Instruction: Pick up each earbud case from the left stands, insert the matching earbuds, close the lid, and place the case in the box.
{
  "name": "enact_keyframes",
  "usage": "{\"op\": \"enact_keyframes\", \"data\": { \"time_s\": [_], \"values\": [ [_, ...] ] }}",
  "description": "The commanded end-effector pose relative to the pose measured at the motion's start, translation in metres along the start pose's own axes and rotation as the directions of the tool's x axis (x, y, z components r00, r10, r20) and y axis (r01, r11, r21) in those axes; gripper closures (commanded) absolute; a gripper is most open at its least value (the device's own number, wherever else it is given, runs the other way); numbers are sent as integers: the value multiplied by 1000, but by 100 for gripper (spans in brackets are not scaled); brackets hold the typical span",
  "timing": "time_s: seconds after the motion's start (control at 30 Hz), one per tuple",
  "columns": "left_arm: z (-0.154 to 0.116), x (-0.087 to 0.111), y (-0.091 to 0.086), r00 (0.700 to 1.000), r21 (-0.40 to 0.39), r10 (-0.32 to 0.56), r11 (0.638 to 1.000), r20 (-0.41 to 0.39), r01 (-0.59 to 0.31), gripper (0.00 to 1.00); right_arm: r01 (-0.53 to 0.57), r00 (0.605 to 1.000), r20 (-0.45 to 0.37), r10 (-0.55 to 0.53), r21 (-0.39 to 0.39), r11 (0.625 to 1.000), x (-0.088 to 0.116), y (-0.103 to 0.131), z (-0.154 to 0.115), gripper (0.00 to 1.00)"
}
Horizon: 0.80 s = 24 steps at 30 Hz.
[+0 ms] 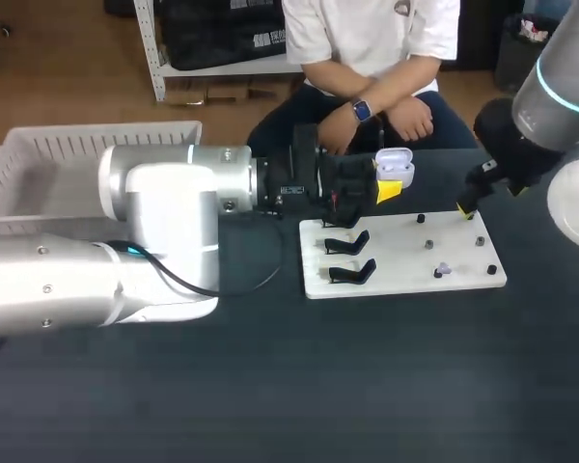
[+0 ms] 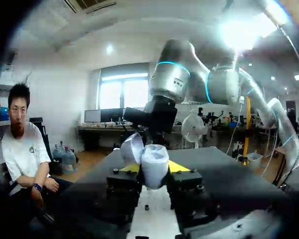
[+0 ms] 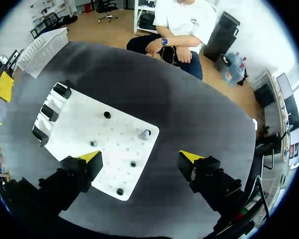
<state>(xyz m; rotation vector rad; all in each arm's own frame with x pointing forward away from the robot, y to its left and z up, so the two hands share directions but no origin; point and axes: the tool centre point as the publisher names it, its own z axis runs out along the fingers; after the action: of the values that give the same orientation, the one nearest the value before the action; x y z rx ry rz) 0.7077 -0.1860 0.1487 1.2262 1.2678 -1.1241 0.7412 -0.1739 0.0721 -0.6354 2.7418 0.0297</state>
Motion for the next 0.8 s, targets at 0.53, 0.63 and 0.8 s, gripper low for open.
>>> {"op": "enact_keyframes", "data": {
  "time_s": [0.53, 0.63, 0.8],
  "values": [
    [0, 1, -2, 1000, -8, 3, 1000, 5, -3, 100, -27, 996, -86, 35, 100, 995, -12, 5, 24, 18],
    [0, 1, -2, 1000, -8, 3, 1000, 5, -3, 100, -12, 994, -103, 24, 109, 994, -12, 5, 28, 37],
    [0, 1, -2, 1000, -8, 3, 1000, 5, -3, 100, -5, 994, -112, 18, 115, 993, -10, 5, 35, 50]
  ]
}}
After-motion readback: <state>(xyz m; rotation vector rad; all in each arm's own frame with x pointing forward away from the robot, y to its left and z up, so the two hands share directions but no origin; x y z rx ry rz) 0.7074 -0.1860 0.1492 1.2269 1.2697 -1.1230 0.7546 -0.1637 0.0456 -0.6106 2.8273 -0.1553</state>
